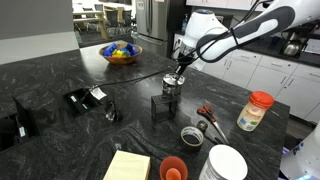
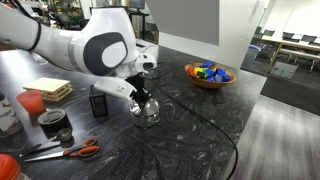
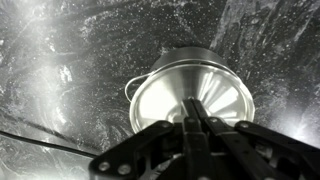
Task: Put the silver lid on the table
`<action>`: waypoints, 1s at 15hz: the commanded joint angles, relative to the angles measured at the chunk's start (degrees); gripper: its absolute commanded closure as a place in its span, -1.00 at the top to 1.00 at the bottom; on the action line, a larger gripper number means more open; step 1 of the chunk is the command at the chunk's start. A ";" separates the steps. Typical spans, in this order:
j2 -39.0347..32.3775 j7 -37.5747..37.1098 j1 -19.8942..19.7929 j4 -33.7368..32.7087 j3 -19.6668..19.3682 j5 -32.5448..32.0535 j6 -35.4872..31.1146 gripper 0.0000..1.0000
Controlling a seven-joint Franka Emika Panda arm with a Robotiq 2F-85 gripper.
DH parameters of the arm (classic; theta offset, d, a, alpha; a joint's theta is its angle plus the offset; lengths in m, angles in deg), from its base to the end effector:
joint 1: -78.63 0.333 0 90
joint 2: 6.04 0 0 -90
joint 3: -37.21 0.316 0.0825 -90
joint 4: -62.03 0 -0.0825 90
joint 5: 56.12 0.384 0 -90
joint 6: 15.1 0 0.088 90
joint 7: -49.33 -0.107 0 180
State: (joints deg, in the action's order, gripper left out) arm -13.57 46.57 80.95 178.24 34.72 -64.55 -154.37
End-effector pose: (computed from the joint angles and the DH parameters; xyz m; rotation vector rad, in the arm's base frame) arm 0.6018 -0.0016 0.4114 3.0029 0.0729 0.4128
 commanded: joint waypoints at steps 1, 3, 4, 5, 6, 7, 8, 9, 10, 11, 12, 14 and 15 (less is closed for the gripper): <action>4.94 -0.30 -0.68 2.22 1.04 2.49 1.53 -0.99; 7.71 -1.33 -1.01 4.24 0.87 3.72 -0.75 -0.99; 9.14 -2.02 -1.21 5.49 0.67 3.86 -1.18 -0.99; 10.57 -3.44 -1.62 7.09 0.30 3.03 -1.28 -0.99; 11.94 -5.21 -2.18 8.67 -0.02 1.52 -0.97 -0.99; 13.40 -7.49 -3.00 10.75 -0.37 0.48 -0.79 -0.99; 14.78 -9.04 -3.81 12.74 -0.64 0.02 -0.52 -0.99; 15.94 -10.16 -4.58 14.54 -0.89 -0.08 -0.29 -0.99; 17.12 -11.19 -5.29 16.38 -1.07 0.22 -0.21 -0.99; 18.11 -12.22 -5.96 17.90 -1.13 0.26 -0.25 -0.99; 19.41 -13.59 -6.70 19.58 -1.11 0.18 -0.24 -0.99; 21.81 -16.42 -8.02 22.52 -0.90 0.10 0.05 -0.99; 22.85 -17.57 -8.63 23.74 -0.77 -0.01 0.48 -0.99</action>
State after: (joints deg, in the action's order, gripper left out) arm 5.54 32.87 74.23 198.19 32.94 -63.66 -153.75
